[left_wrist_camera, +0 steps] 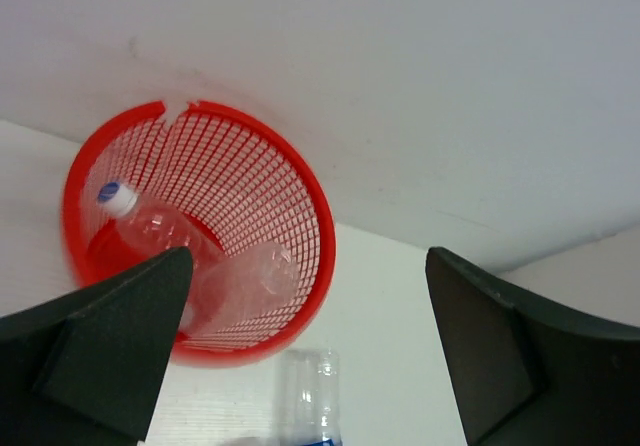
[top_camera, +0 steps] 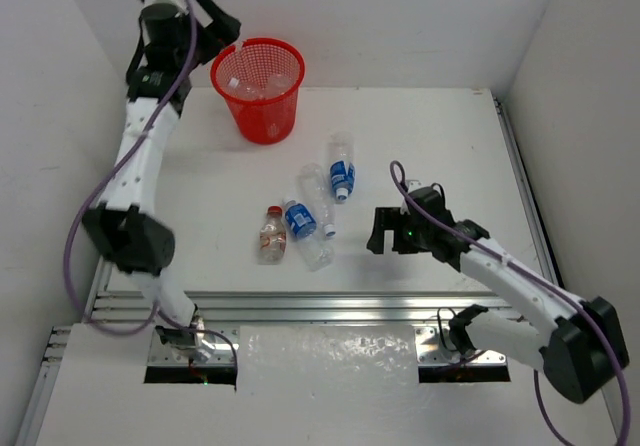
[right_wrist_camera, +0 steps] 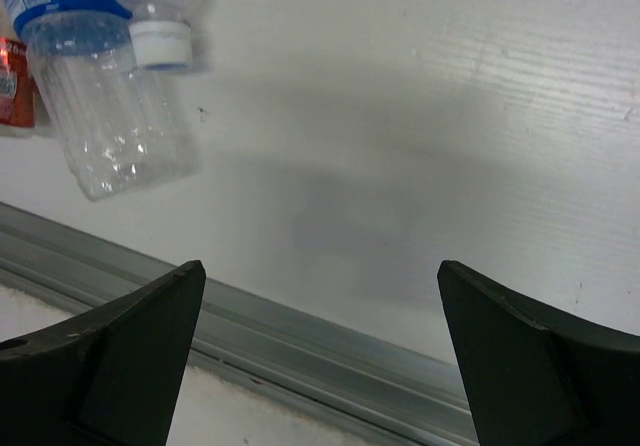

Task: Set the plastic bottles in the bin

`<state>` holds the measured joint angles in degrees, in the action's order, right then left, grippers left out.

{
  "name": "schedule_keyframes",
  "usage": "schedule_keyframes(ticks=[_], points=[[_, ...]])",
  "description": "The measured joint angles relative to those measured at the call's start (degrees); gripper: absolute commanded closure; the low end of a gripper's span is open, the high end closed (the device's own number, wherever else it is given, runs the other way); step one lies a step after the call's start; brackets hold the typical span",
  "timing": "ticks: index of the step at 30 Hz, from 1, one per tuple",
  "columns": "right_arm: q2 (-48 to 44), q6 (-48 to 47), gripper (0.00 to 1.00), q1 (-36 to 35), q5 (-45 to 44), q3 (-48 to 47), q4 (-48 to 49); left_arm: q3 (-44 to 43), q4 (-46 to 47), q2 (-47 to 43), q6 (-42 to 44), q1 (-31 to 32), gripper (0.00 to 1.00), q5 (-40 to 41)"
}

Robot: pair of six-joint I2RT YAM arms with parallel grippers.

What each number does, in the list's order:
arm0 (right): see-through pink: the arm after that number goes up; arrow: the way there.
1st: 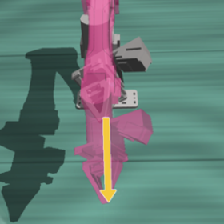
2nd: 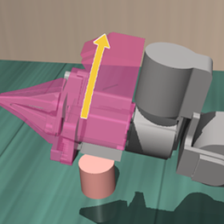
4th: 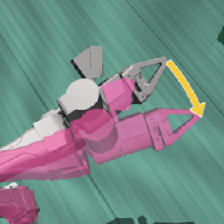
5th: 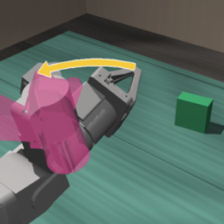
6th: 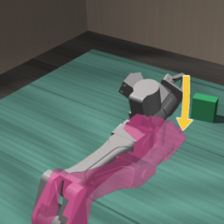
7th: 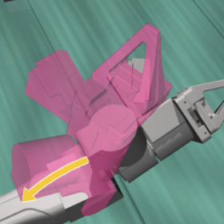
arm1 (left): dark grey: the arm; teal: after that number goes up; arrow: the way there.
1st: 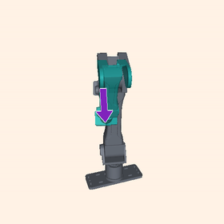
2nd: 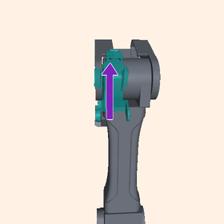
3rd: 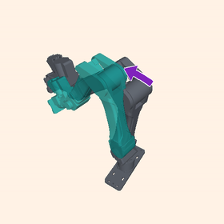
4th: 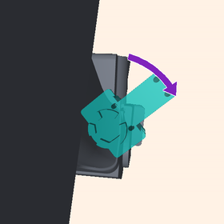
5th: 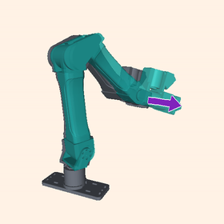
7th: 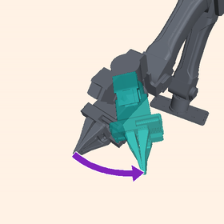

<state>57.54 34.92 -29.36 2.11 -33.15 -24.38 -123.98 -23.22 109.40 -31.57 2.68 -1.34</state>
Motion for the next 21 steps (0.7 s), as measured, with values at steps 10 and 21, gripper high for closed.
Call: schedule_keyframes(ticks=[10,21], points=[[31.9,0.0,0.01,1.2,-3.8,-26.6,5.1,64.1,7.4,-59.3,-3.1,-0.8,0.00,-8.9],[62.7,-0.2,0.01,3.0,-7.9,-61.9,-1.4,81.4,-0.8,-76.3,8.7,-0.3,0.00,-11.2]])
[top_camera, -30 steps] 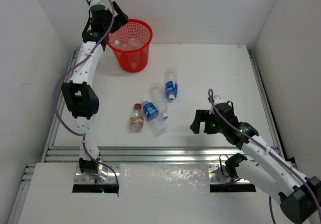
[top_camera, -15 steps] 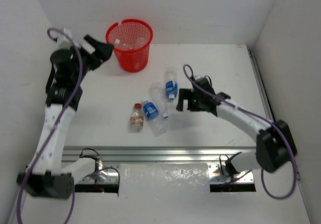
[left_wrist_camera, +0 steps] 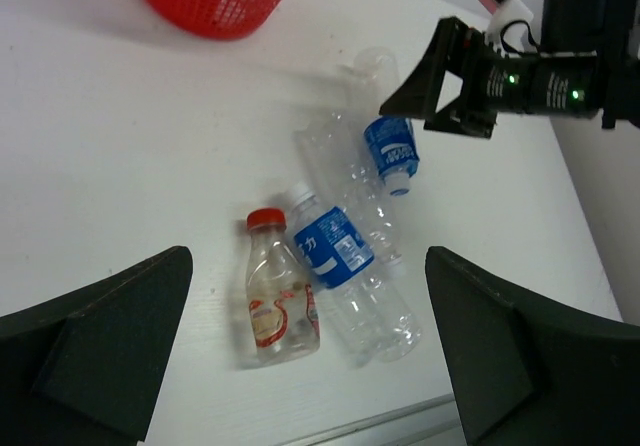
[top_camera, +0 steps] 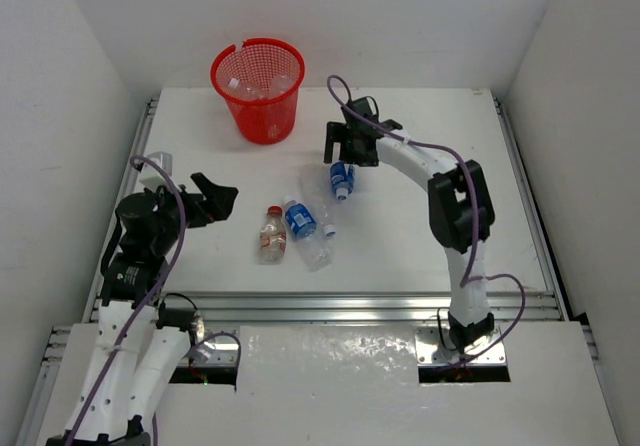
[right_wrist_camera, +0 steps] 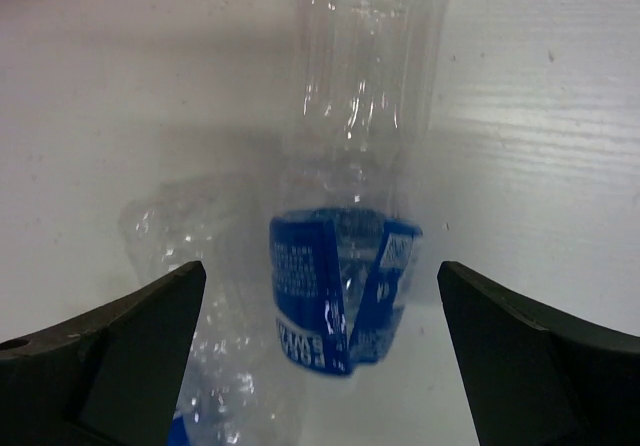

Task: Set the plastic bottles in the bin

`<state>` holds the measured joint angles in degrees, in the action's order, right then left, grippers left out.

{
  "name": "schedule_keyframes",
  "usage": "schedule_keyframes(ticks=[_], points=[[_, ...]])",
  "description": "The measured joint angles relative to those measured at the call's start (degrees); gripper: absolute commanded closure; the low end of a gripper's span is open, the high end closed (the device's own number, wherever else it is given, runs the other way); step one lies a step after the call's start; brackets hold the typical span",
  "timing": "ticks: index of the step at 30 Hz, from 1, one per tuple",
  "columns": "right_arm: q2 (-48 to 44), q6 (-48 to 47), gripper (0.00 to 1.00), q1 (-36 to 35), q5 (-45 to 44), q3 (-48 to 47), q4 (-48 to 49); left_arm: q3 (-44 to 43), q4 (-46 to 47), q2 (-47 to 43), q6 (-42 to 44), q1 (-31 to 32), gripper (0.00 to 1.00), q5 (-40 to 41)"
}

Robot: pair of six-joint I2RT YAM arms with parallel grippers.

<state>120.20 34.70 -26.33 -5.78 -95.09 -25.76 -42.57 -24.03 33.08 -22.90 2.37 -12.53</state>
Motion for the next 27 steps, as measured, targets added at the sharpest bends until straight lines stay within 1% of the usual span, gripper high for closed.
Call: schedule_keyframes(ticks=[4,7,8,9,10,11,15,19,23,25,27], points=[[8.0,-0.2,0.02,0.4,-0.8,-8.0,-3.6,2.3,-1.2,-1.1,0.8,0.2,0.00,-0.1],[12.0,-0.5,0.05,0.4,-2.0,-10.9,-5.6,2.3,-0.7,-1.2,1.0,0.3,0.00,-0.3],[13.1,-0.8,0.09,0.4,-2.3,-11.6,-6.3,2.3,-0.6,-1.2,1.0,0.3,0.00,-0.4],[14.0,-1.2,0.15,0.5,-2.7,-12.0,-6.7,2.4,-0.6,-1.2,1.0,0.3,0.00,-0.4],[14.7,-1.5,0.24,0.7,-2.8,-12.3,-7.1,2.4,-0.6,-1.3,1.0,0.3,0.00,-0.5],[15.2,-2.2,0.36,0.7,-3.2,-12.3,-7.3,2.5,-0.6,-1.4,1.0,0.3,0.00,-0.5],[15.2,-2.7,0.52,1.3,-3.0,-12.2,-6.8,2.6,-0.6,-1.6,1.0,0.3,0.00,-0.7],[13.7,-3.2,0.55,1.6,-3.0,-10.8,-6.0,2.7,-0.6,-1.6,1.0,0.3,0.00,-0.8],[10.4,-3.8,0.58,1.9,-3.0,-8.6,-5.6,2.7,-0.2,-1.0,1.0,0.3,0.00,-1.9],[6.7,-4.4,0.60,1.9,-2.4,-5.7,-5.1,2.7,0.7,0.1,0.6,0.3,0.00,-3.9],[1.4,-5.6,0.62,1.9,0.0,-1.0,-2.5,2.8,2.3,1.6,-0.4,0.3,0.00,-6.9]])
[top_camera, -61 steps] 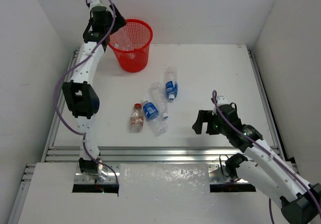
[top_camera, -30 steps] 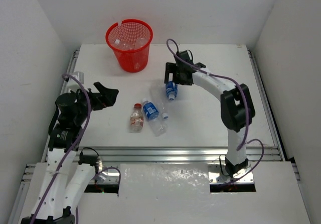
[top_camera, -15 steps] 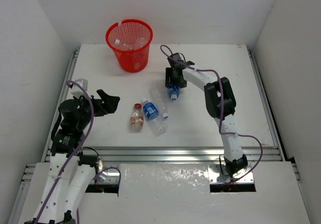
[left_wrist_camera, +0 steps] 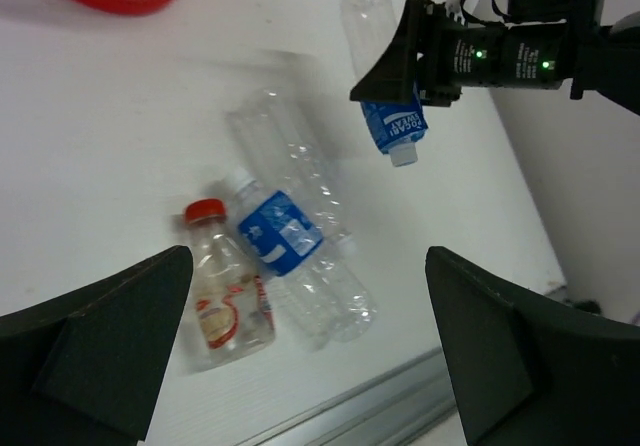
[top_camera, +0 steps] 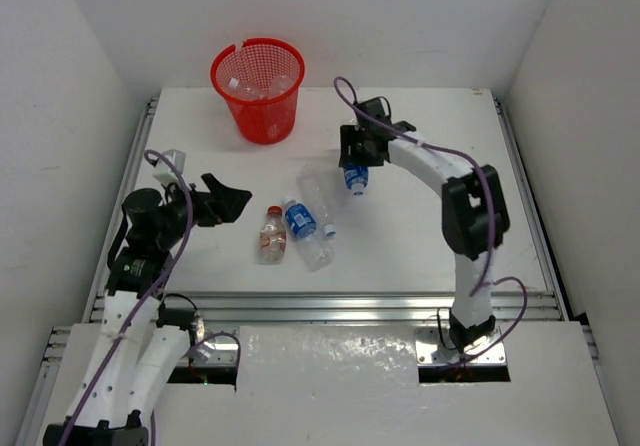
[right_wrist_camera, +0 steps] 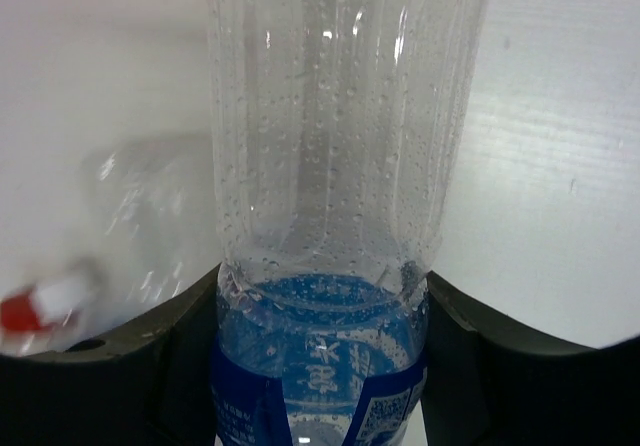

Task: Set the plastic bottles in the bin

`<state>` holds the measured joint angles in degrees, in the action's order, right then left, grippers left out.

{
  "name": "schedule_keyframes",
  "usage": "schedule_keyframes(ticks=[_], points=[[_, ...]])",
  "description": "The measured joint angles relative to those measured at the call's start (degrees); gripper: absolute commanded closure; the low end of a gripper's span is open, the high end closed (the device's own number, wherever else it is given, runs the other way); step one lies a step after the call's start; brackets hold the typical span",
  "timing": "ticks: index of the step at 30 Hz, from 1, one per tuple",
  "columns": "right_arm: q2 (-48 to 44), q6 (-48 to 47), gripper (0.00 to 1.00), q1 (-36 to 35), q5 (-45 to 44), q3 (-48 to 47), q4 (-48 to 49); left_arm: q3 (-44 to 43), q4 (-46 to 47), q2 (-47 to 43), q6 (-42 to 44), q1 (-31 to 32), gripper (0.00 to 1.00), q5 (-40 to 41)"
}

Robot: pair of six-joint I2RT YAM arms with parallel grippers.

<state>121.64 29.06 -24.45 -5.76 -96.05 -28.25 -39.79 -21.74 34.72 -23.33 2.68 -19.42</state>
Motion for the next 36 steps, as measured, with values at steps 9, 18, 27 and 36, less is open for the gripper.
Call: schedule_keyframes(ticks=[9,18,27,36], points=[[-35.7,-6.2,0.60,-2.0,23.6,26.9,12.7,3.0,27.2,13.9,-14.7,6.7,0.00,-18.9],[-51.2,-7.9,0.60,-8.3,42.8,38.2,18.8,-5.7,39.6,26.0,-19.9,16.4,0.00,-19.5],[-51.1,-7.9,0.60,-10.5,45.4,38.2,18.5,-9.0,42.1,30.0,-19.4,24.0,0.17,-16.0],[-50.5,-8.1,0.31,-11.0,46.1,37.3,16.9,-9.0,41.2,31.8,-19.2,25.6,1.00,-15.1]])
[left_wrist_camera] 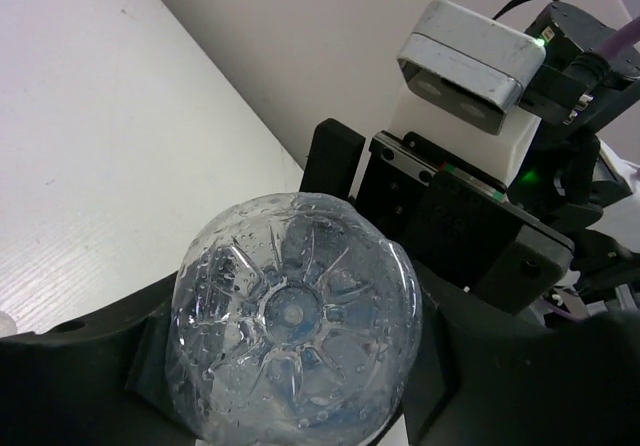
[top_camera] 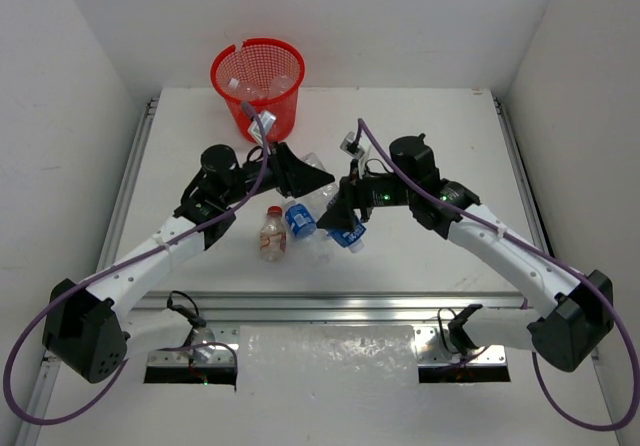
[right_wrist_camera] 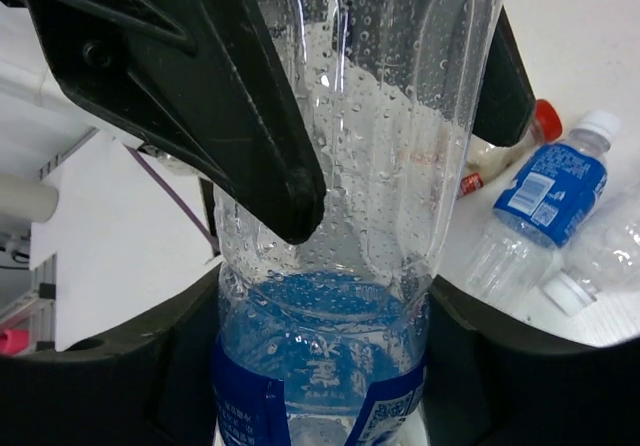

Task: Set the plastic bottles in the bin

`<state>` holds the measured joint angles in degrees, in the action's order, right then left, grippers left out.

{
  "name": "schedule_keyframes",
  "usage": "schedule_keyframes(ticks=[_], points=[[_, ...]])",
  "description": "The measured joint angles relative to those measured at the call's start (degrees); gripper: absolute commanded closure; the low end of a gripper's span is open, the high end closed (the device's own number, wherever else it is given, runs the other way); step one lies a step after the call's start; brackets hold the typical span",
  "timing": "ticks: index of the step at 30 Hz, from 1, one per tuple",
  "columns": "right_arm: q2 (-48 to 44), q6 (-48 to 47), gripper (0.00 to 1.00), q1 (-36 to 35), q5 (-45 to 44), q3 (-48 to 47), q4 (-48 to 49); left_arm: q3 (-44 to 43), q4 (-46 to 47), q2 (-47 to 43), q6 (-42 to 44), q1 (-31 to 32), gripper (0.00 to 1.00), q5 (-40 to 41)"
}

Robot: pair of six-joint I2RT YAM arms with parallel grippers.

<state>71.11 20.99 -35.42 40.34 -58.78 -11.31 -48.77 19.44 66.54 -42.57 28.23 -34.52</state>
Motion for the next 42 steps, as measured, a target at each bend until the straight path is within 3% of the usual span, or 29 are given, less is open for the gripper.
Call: schedule_keyframes(ticks=[2,3,6,15,23,28,34,42], points=[[0.1,0.4,0.24,0.0,-0.3,0.0,-0.4,-0.2,-0.8,0.0,0.0,0.0,1.00,0.4],[0.2,0.7,0.08,0.0,-0.6,0.0,-0.4,-0.4,-1.8,0.0,0.3,0.1,1.00,0.7],[0.2,1.6,0.01,0.0,-1.5,-0.1,-0.3,-0.4,-4.5,0.1,0.2,0.2,1.00,1.8],[0.1,1.9,0.01,0.0,-6.6,-0.6,-2.1,-0.4,-9.5,0.2,0.1,0.0,1.00,5.5],[-0.5,6.7,0.01,0.2,-29.9,-9.1,-13.2,-1.8,-10.1,1.0,-0.2,-5.3,1.00,5.9],[-6.7,10.5,0.01,2.9,-43.8,-10.7,-16.7,-3.7,-13.2,1.3,-0.2,-10.7,1.00,4.3],[-15.2,11.9,0.01,2.9,-49.2,-11.3,-18.8,-16.7,-21.5,5.4,1.3,-17.4,1.00,7.7],[-22.6,12.9,0.01,2.9,-50.3,-5.0,-20.6,-42.3,-29.5,17.9,2.5,-23.3,1.00,27.1]])
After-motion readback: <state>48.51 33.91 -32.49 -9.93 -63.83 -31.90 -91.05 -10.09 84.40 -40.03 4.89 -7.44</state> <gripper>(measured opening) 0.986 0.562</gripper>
